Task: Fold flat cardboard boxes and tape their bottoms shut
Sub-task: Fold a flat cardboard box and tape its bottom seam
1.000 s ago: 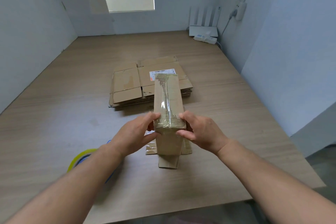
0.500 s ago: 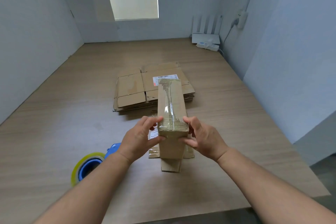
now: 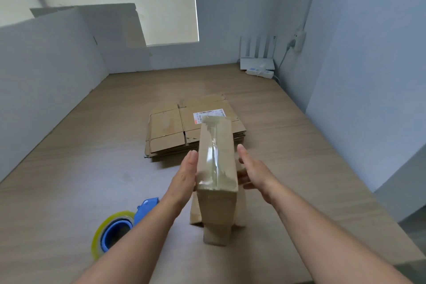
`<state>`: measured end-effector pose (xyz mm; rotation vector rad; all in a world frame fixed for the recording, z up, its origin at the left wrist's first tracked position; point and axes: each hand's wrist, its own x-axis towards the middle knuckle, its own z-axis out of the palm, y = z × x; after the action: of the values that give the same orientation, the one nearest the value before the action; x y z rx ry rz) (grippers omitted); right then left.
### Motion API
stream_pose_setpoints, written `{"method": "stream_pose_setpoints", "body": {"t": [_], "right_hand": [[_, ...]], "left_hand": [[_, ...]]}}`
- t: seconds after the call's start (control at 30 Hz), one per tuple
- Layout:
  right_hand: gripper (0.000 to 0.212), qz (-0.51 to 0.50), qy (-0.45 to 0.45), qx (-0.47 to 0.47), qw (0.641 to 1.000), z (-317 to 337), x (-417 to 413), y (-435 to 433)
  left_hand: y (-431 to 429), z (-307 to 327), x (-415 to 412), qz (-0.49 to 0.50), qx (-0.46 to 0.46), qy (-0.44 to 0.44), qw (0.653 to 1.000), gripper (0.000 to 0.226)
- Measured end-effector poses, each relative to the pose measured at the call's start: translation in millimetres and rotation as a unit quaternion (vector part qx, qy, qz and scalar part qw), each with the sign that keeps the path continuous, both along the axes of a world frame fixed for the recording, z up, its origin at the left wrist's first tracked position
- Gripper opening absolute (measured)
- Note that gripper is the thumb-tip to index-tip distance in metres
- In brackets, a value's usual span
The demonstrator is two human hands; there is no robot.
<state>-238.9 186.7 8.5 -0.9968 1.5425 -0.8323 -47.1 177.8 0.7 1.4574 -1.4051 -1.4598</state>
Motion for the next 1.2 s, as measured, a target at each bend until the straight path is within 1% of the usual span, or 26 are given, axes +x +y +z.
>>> {"method": "stream_pose_setpoints", "body": {"t": [0.07, 0.13, 0.23, 0.33, 0.37, 0.43, 0.47, 0.53, 0.6, 0.67, 0.73, 0.8, 0.87, 0.93, 0.97, 1.0, 1.03, 1.07, 1.1, 1.2], "right_hand": [[0.067, -0.023, 0.023, 0.047, 0.998, -4.7, -8.2, 1.8], [0.079, -0.017, 0.026, 0.082, 0.996, -9.7, -9.5, 4.2], [0.077, -0.002, 0.000, 0.085, 0.996, -8.2, -2.5, 7.6], [0.074, 0.004, -0.020, 0.064, 0.998, 6.3, -3.0, 9.7], [0.073, 0.005, -0.027, 0.047, 0.999, 12.4, -4.5, 9.3], [0.070, 0.015, -0.053, -0.004, 0.998, 23.9, -9.5, 7.1], [0.067, 0.021, -0.080, -0.033, 0.996, 29.0, -12.7, 5.8], [0.064, 0.027, -0.161, -0.092, 0.982, 36.6, -19.9, 3.6], [0.068, 0.003, -0.242, -0.126, 0.962, 41.4, -26.1, 1.6], [0.076, -0.019, -0.261, -0.129, 0.957, 44.9, -27.7, 1.2], [0.084, -0.002, -0.226, -0.122, 0.967, 44.6, -24.4, 3.7], [0.087, 0.023, -0.166, -0.103, 0.980, 39.4, -19.1, 9.9], [0.086, 0.026, -0.115, -0.093, 0.989, 33.4, -13.0, 15.7], [0.081, 0.023, -0.065, -0.094, 0.993, 30.1, -7.1, 18.0], [0.071, 0.020, -0.046, -0.094, 0.994, 29.3, -5.0, 18.0], [0.056, 0.019, -0.029, -0.091, 0.995, 28.7, -3.3, 17.6], [0.043, 0.016, -0.009, -0.084, 0.996, 28.1, -2.2, 17.0], [0.037, 0.009, 0.009, -0.075, 0.997, 27.7, -2.0, 16.5], [0.036, -0.001, 0.017, -0.071, 0.997, 28.1, -2.4, 16.2], [0.036, -0.013, 0.069, -0.078, 0.995, 32.3, -3.2, 18.0]], "left_hand": [[-0.3, -0.4, 3.0, 0.026, 0.041, -0.031, 0.998, 0.091], [1.8, -1.0, 1.5, -0.014, 0.069, -0.075, 0.995, 0.079], [7.3, 4.8, -5.4, -0.062, 0.088, -0.063, 0.992, 0.058], [7.9, 17.2, -6.3, -0.093, 0.072, -0.052, 0.992, 0.059], [6.6, 22.1, -5.8, -0.099, 0.062, -0.042, 0.992, 0.062], [2.5, 31.5, -3.1, -0.092, 0.034, 0.006, 0.995, 0.070], [0.3, 36.2, -1.1, -0.075, 0.023, 0.043, 0.996, 0.073], [-2.5, 45.4, 3.9, -0.032, 0.005, 0.129, 0.991, 0.073], [-3.2, 52.6, 6.4, -0.010, -0.005, 0.178, 0.984, 0.072], [-1.4, 55.7, 6.0, -0.001, -0.006, 0.191, 0.982, 0.075], [2.1, 55.3, 4.8, 0.004, 0.006, 0.191, 0.982, 0.083], [8.1, 52.4, 4.1, -0.008, 0.021, 0.173, 0.985, 0.086], [16.6, 50.7, 2.3, -0.030, 0.038, 0.124, 0.991, 0.089], [22.6, 49.9, -2.7, -0.024, 0.049, 0.084, 0.995, 0.093], [23.7, 49.3, -5.3, -0.013, 0.045, 0.061, 0.997, 0.088], [23.9, 48.7, -7.1, -0.002, 0.032, 0.034, 0.999, 0.077], [23.1, 47.8, -8.4, 0.004, 0.014, 0.003, 1.000, 0.062], [22.3, 46.9, -8.8, 0.006, -0.003, -0.031, 1.000, 0.048], [21.3, 44.9, -8.7, 0.005, -0.016, -0.062, 0.998, 0.043], [19.7, 40.0, -6.6, 0.009, -0.025, -0.117, 0.993, 0.043]]}}
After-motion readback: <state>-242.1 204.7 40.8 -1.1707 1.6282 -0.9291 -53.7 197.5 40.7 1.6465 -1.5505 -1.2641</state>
